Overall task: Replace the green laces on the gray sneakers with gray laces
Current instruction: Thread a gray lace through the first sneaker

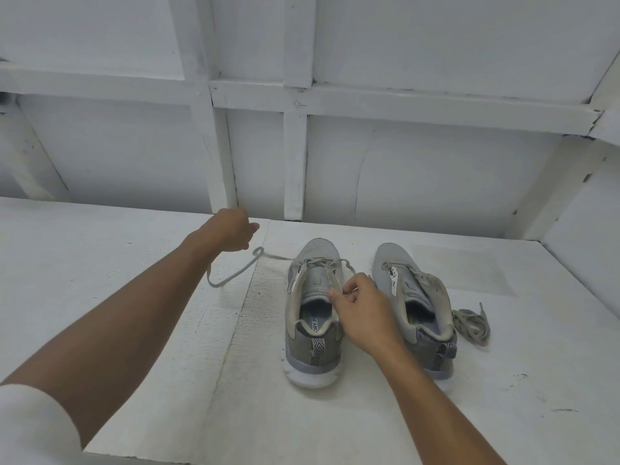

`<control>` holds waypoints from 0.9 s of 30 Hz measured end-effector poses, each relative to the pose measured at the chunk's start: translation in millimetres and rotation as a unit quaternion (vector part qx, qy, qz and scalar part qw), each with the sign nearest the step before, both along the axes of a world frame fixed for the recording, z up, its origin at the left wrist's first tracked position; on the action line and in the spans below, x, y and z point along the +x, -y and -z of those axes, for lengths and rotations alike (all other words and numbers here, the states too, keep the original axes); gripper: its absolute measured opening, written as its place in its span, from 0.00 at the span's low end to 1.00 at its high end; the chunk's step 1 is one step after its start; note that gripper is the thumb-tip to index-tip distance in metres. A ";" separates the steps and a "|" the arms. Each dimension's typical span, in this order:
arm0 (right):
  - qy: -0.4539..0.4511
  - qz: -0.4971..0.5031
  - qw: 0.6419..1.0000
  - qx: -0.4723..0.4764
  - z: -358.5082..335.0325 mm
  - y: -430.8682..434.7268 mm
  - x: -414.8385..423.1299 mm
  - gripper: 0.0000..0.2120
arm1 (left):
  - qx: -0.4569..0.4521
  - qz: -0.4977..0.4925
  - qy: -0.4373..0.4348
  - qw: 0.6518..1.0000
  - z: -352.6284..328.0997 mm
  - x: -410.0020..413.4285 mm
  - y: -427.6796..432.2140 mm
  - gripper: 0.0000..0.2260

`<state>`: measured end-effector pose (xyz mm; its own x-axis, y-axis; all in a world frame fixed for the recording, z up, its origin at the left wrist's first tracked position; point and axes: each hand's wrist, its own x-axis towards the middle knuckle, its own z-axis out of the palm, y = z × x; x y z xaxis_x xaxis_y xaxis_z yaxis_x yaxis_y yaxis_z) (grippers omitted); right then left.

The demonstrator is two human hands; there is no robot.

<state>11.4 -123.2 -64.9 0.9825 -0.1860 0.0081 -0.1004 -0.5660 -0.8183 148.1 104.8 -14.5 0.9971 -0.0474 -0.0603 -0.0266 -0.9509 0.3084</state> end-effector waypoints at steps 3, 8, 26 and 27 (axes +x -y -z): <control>-0.026 -0.010 0.999 -0.042 -11.1 2.8 8.7 0.12 | 0.008 0.025 -0.020 0.999 -5.6 -3.5 6.0 0.15; -0.059 -0.043 0.993 -0.089 -30.5 4.4 33.9 0.16 | -0.030 0.053 -0.033 0.998 -9.7 -5.3 19.9 0.10; -0.188 0.029 0.963 0.190 -15.2 7.0 63.7 0.07 | -0.264 0.091 -0.051 0.959 26.2 -26.2 97.6 0.05; -0.191 0.042 0.956 0.218 -13.3 8.0 63.0 0.08 | -0.256 0.090 -0.048 0.961 27.4 -25.5 98.0 0.04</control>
<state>74.4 -131.2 -51.6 0.8802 -0.1678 -0.4439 -0.4684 -0.1569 -0.8695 122.6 6.9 -41.8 0.9610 -0.2661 -0.0752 -0.1235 -0.6564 0.7442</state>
